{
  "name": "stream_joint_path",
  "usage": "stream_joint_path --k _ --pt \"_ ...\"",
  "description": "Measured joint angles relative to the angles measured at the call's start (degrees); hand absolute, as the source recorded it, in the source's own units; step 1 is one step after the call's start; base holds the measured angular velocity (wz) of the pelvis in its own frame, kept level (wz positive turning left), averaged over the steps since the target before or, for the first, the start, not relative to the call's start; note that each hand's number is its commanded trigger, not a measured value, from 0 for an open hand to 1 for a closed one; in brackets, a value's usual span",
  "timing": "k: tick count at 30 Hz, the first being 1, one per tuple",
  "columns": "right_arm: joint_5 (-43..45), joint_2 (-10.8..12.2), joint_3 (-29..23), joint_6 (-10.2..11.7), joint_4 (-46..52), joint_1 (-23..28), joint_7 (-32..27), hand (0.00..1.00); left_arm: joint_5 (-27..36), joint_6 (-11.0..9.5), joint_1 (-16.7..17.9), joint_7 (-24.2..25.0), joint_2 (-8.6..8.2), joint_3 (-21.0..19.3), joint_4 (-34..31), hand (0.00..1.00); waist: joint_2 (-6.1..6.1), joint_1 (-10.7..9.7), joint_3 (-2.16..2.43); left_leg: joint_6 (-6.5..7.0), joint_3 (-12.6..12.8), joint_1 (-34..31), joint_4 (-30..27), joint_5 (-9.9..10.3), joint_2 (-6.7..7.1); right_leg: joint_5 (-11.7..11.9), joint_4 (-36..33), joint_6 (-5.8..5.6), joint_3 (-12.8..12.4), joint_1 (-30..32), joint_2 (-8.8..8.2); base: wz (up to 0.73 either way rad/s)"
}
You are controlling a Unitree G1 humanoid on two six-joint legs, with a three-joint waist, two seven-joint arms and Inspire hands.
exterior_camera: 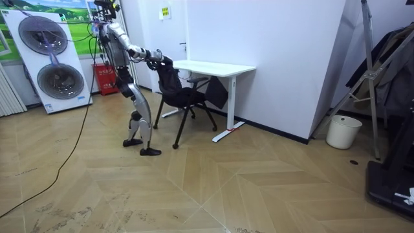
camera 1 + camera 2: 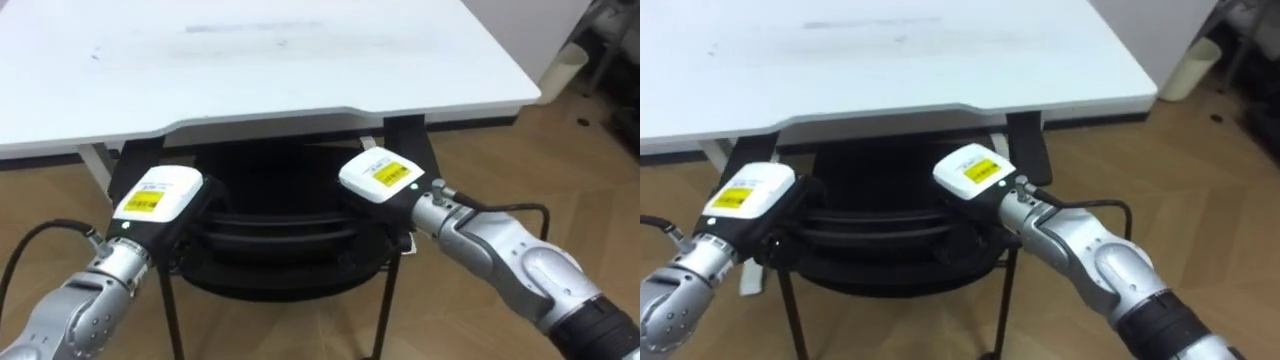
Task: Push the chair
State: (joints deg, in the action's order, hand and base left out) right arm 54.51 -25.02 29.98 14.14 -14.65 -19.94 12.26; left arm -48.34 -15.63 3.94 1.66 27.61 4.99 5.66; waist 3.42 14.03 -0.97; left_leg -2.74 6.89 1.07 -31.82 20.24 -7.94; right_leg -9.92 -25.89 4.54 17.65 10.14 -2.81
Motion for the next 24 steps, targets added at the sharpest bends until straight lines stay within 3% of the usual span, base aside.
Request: stream_joint_path --k 2,4,5,7,8,10,11,13,14,15,16,17,18,19,21,24 --pt "0.0 0.0 0.0 0.8 -1.5 0.0 -0.4 1.00 0.0 -0.7 -0.2 -0.4 0.56 0.9 0.6 1.00 -0.02 -0.3 -0.01 -1.23 1.0 -2.1 -9.4 -0.9 -2.62 -2.3 -1.3 0.37 -0.1 -1.9 0.70 -0.06" --pt "0.0 0.0 -0.2 2.0 -3.1 0.0 -0.9 1.00 0.0 -1.2 1.3 -2.6 0.67 1.6 0.0 1.00 0.32 -0.2 -0.13 -1.31 0.9 -5.6 -19.6 -4.5 -5.45 -5.6 -3.6 0.84 1.1 -4.2 1.24 0.28" --pt "0.0 0.0 -0.1 2.2 -3.3 0.1 -0.9 1.00 0.0 -1.2 1.4 -3.0 0.78 1.8 0.0 1.00 0.52 0.0 -0.19 -1.15 1.0 -6.3 -21.4 -5.8 -5.65 -6.3 -4.0 1.03 1.4 -4.7 1.21 0.40" --pt "-0.1 0.8 -0.1 3.0 -4.6 0.4 -1.2 1.00 0.0 -1.3 1.5 -3.8 0.81 2.0 1.4 1.00 1.43 0.4 -0.50 -0.34 0.7 -8.8 -26.0 -12.3 -6.37 -7.6 -3.5 1.45 2.5 -7.7 0.87 0.33" --pt "0.0 0.8 -0.1 3.0 -4.6 0.7 -1.3 1.00 0.0 -1.4 1.4 -3.8 0.63 2.1 1.9 1.00 1.49 0.4 -0.49 -0.08 0.5 -9.4 -26.6 -12.9 -6.29 -7.6 -3.0 1.50 2.7 -8.3 0.81 0.31" --pt "0.0 0.3 -0.2 3.0 -4.2 0.8 -1.7 1.00 0.0 -1.6 1.1 -3.8 0.24 2.2 2.1 1.00 2.06 0.3 -0.64 1.19 0.6 -13.8 -24.1 -9.9 -4.72 -7.7 -1.7 1.61 3.1 -8.6 0.32 0.18" --pt "0.0 0.2 -0.2 3.0 -4.3 0.8 -1.9 1.00 -0.1 -1.6 1.0 -3.8 0.12 2.2 2.1 1.00 2.29 0.3 -0.66 1.03 0.6 -15.2 -22.5 -9.6 -3.65 -7.8 -1.4 1.71 3.2 -8.7 0.15 0.04" --pt "-0.1 -0.4 -0.1 3.3 -4.4 0.9 -2.3 1.00 -0.7 -1.6 1.1 -4.0 -0.36 2.5 2.0 1.00 2.63 0.5 -0.64 0.72 0.5 -18.7 -10.5 -9.7 -0.04 -8.3 -0.4 0.97 3.2 -9.4 -0.18 0.00" --pt "-0.1 -0.4 -0.1 3.3 -4.4 1.0 -2.5 1.00 -0.7 -1.6 1.1 -4.0 -0.34 2.5 1.9 1.00 2.59 0.5 -0.64 0.57 1.1 -18.8 -6.2 -9.9 0.45 -8.7 -0.2 0.56 3.3 -9.4 -0.17 0.00" --pt "-0.1 -0.6 -0.1 3.3 -4.4 1.2 -3.1 1.00 -0.8 -1.6 1.1 -3.9 -0.25 2.5 1.5 1.00 2.55 0.6 -0.55 0.66 1.4 -18.8 2.7 -10.8 1.79 -9.3 0.0 -0.10 3.3 -9.8 -0.17 0.00" --pt "-0.1 -0.6 -0.1 3.4 -4.3 1.2 -3.5 1.00 -0.8 -1.6 1.1 -3.6 -0.14 2.2 1.0 1.00 2.59 0.5 -0.52 1.28 1.2 -18.5 9.5 -13.6 2.81 -9.7 0.0 -0.51 3.2 -10.3 -0.19 -0.04" --pt "-0.1 -0.5 -0.1 3.4 -4.3 1.2 -3.6 1.00 -0.8 -1.5 1.2 -3.4 -0.08 2.0 0.8 1.00 2.69 0.6 -0.42 1.64 0.9 -18.4 11.3 -15.7 3.15 -9.9 0.0 -0.77 3.0 -10.4 -0.23 0.00" --pt "-0.2 -0.5 -0.1 3.3 -4.0 1.2 -3.9 1.00 -0.8 -1.5 1.1 -3.1 0.09 1.7 0.2 1.00 2.71 0.3 0.01 2.20 0.9 -17.3 13.9 -19.3 4.01 -10.2 0.0 -1.38 2.9 -10.4 -0.73 0.04" --pt "-0.1 -0.6 -0.2 2.8 -3.2 1.2 -3.9 1.00 -1.0 -1.5 1.1 -2.9 0.16 1.3 -0.5 1.00 3.66 0.2 0.00 3.11 1.4 -16.2 16.3 -21.2 4.95 -10.1 0.1 -2.35 3.0 -10.3 -1.49 0.06" --pt "-0.1 -0.7 -0.2 2.5 -2.0 1.3 -3.1 1.00 -1.4 -1.5 1.1 -1.8 0.04 0.4 -1.4 1.00 4.23 0.1 0.11 4.59 2.5 -15.3 17.2 -22.5 5.68 -10.2 0.4 -2.70 3.1 -10.9 -2.36 0.06" --pt "-0.1 -0.8 -0.1 2.4 1.7 3.4 -1.3 1.00 -1.2 -1.6 2.2 0.3 0.85 -1.0 -2.4 1.00 4.82 0.1 0.23 6.15 3.4 -14.3 16.0 -22.6 7.34 -11.5 0.1 -4.54 3.0 -12.3 -4.37 0.02"
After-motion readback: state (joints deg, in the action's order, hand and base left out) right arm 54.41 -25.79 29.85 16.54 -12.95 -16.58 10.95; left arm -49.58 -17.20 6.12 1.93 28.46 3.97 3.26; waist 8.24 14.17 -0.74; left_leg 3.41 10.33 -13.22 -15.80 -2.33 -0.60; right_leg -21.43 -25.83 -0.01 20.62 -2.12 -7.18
